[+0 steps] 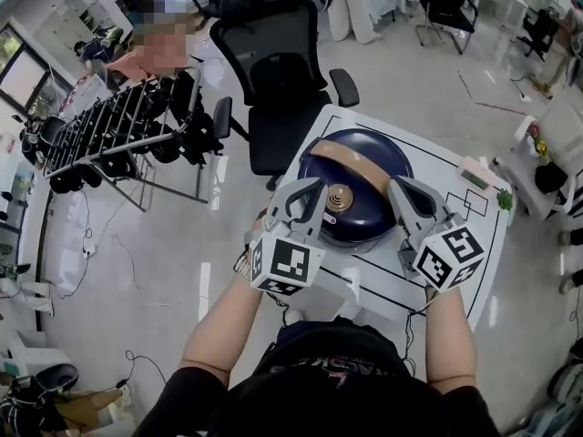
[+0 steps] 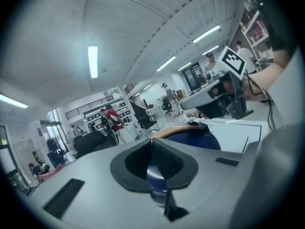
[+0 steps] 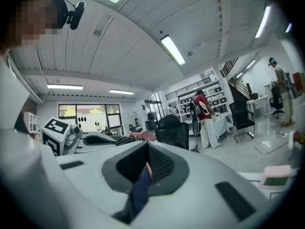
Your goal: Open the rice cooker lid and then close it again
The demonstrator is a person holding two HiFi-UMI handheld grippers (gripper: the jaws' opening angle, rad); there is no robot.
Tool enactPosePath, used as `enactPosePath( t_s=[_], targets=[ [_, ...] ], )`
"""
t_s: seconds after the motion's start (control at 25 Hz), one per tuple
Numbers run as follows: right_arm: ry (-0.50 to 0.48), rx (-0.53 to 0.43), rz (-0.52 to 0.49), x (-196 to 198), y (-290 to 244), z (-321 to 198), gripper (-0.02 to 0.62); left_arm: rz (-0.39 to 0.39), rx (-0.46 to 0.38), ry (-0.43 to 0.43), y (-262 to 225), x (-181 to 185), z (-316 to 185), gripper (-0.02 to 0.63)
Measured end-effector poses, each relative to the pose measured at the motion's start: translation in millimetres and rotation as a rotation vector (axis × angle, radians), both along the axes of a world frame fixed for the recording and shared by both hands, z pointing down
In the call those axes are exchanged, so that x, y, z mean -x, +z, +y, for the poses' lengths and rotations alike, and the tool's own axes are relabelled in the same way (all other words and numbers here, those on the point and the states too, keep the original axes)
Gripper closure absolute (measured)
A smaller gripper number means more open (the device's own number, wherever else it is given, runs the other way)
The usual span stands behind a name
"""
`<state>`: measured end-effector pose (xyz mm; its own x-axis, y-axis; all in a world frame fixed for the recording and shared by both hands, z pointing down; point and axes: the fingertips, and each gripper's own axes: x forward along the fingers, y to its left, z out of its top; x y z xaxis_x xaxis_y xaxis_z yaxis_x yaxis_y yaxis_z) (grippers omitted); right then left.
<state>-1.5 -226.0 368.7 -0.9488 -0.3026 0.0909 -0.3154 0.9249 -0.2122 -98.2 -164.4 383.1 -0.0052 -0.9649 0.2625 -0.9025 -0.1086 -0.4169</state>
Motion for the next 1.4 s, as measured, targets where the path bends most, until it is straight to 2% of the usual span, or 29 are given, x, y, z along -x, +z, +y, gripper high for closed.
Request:
enactPosePath(
  t_s=[0.08,0.2,0.28,0.4,0.56,1.0,1.24,1.4],
  targets=[
    [-0.006,-0.015,0.0,7,-4,13,0.594,0.051,-0.028,-0.005,-6,7,14,0.603],
    [-0.002,-0.021,-0.002,17,-8,37,0.594,0.194,-0.063,0.011,-17,12,40,0.603],
    [0.009,-0.02,-0.002,23,-9,55,0.594,0.256,-0.071,0.019,-19,17,58,0.603],
    [0.033,-0.019,0.005,28,-7,85,0.594,0.306,-0.056,0.052,-17,21,86,0.603],
    [0.073,-0.014,0.026,30,-1,126,0.594,0.415,-0.025,0.128,-8,18,123,0.603],
    [0.212,-0.006,0.064,-4,10,217,0.594,0.45,0.024,0.249,12,-11,199,0.603],
    [0.286,-0.017,0.071,-42,3,238,0.594,0.449,0.041,0.315,11,-45,213,0.603],
    [0.299,-0.028,0.074,-64,-3,246,0.594,0.438,0.033,0.331,7,-67,219,0.603]
  ],
)
